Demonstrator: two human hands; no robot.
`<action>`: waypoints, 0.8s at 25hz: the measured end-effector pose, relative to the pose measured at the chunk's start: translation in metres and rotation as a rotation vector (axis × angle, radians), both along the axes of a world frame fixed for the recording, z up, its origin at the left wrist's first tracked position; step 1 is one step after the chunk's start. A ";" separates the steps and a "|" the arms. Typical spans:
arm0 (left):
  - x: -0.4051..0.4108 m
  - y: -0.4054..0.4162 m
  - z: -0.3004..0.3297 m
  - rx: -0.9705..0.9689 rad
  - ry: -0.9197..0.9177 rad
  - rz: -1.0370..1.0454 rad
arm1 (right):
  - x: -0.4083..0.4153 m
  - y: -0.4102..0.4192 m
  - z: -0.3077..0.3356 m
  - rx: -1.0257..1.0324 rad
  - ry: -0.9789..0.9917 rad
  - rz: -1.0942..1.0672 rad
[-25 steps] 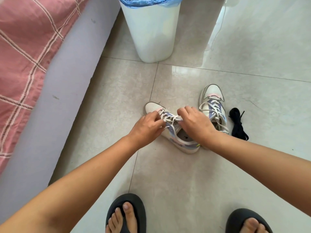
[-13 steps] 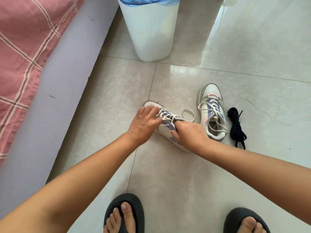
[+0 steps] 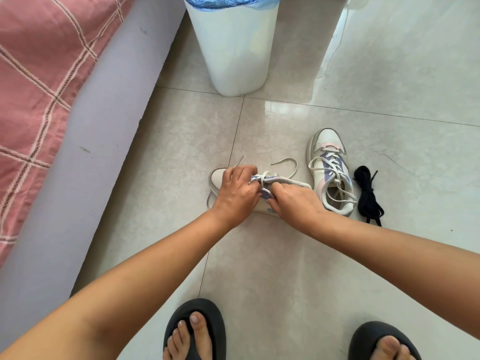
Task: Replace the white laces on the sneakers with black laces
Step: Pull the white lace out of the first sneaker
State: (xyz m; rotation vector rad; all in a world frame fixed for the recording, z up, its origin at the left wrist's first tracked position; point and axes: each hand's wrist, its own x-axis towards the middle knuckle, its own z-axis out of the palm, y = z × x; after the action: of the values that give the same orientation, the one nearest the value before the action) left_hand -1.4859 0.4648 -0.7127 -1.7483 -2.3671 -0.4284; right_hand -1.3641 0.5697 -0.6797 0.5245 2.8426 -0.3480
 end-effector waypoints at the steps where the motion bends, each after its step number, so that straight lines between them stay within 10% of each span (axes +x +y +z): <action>1: 0.001 0.000 -0.003 0.011 0.013 0.006 | -0.001 0.001 0.001 -0.009 0.004 -0.003; 8: -0.028 -0.056 -0.011 -0.269 0.381 -0.085 | -0.003 0.010 0.000 -0.007 -0.003 -0.049; 20: 0.011 0.010 0.019 -0.473 0.100 -0.025 | -0.003 0.009 0.002 -0.030 0.000 -0.052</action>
State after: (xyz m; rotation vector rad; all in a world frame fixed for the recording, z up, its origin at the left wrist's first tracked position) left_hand -1.4751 0.4746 -0.6939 -1.9240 -2.5186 0.2362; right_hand -1.3672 0.5791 -0.6780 0.5939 2.8228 -0.3998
